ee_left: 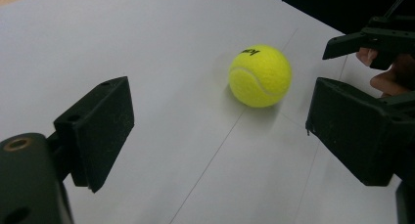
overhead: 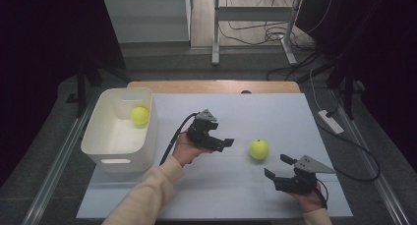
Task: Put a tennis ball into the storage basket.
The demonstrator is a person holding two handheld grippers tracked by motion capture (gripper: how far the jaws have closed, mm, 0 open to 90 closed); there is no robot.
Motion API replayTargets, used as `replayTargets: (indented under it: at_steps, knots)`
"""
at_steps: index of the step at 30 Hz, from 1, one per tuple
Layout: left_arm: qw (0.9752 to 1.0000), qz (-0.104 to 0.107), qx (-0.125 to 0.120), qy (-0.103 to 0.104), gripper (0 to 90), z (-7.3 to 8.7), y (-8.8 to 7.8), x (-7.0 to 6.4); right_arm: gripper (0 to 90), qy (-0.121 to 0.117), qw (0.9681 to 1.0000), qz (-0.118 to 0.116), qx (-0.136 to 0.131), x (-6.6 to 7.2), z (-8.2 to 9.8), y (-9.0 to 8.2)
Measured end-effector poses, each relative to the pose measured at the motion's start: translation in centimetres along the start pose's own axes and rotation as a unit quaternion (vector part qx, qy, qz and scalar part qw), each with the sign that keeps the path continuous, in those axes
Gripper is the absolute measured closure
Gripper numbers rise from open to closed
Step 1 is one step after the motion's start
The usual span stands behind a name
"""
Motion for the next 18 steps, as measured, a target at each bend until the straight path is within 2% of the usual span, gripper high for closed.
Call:
replayTargets:
  at_steps: [18]
  knots:
    - [0.9999, 0.012, 0.007, 0.006, 11.0, 0.4, 2.3, -0.5, 15.4, 0.006, 0.9999, 0.003, -0.009, -0.2, -0.2, -0.2]
Point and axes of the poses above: each handheld gripper's, and its own axes: y roughly forward along the jaws, z roughly out of its underside, x roughly to its left, the point moved 1 cm from there along y, roughly forward along the jaws, and after that the axes turned 10 degrees about -x, right-handed, at the moved point
